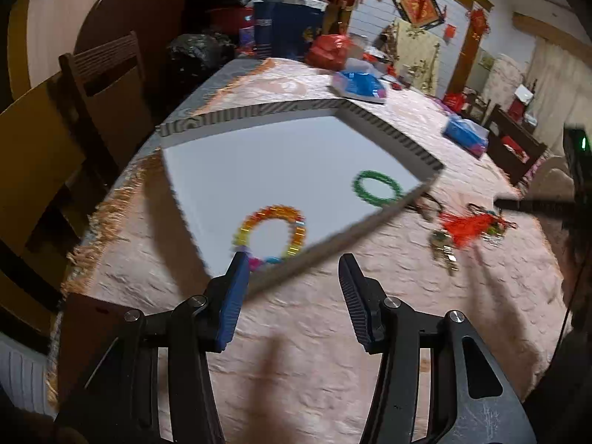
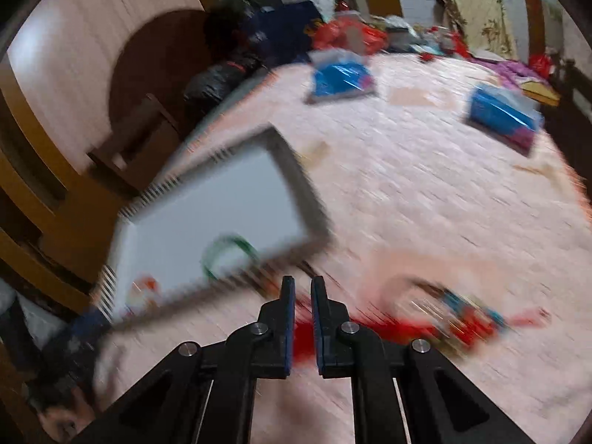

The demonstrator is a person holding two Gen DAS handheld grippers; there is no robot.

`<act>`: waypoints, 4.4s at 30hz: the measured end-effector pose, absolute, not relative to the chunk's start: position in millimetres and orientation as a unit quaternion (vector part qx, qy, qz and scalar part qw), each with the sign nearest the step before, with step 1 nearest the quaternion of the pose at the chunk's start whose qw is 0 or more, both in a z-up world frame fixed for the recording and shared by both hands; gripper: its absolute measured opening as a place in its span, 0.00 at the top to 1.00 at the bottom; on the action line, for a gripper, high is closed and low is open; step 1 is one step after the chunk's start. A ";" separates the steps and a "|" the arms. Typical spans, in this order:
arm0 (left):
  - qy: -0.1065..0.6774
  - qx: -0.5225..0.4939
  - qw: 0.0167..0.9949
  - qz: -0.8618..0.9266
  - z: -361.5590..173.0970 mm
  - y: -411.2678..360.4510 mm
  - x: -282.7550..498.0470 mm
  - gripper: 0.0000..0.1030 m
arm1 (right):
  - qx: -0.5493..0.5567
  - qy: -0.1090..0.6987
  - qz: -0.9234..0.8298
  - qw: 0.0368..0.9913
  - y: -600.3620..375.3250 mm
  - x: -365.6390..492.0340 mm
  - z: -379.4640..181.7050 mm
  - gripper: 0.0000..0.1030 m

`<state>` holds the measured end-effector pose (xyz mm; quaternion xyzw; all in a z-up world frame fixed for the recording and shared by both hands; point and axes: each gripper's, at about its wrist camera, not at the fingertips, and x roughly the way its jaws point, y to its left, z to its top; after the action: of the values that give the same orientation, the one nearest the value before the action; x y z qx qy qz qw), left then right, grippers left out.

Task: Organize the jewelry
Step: 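Close the left gripper on the gold heart pendant, then close the right gripper on the red tassel knot ornament while the left holds the pendant, then lift the pendant with the left gripper while the right carries the tassel ornament toward the box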

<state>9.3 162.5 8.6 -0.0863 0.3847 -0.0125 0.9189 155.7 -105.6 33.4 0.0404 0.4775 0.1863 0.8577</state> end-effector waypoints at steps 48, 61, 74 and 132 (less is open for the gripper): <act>0.431 -0.017 0.896 -0.101 -31.0 27.3 74.1 0.81 | 0.177 0.450 0.050 0.874 -235.6 73.6 -7.6 0.54; 0.431 -0.025 0.897 -0.095 -30.7 27.3 74.9 0.81 | 0.134 0.449 0.216 0.857 -169.7 134.4 -14.6 0.63; 0.431 -0.022 0.897 -0.093 -31.1 26.9 75.6 0.81 | 0.131 0.454 0.176 0.864 -162.8 161.8 -34.6 0.93; 0.357 -0.085 0.930 -0.014 43.7 144.4 80.4 0.84 | 0.052 0.334 0.218 0.915 -142.8 111.2 112.8 0.99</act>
<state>80.4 144.4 43.7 -0.0850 0.3568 -0.0139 0.9302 111.2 -142.8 112.8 0.0515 0.3344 0.2182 0.9154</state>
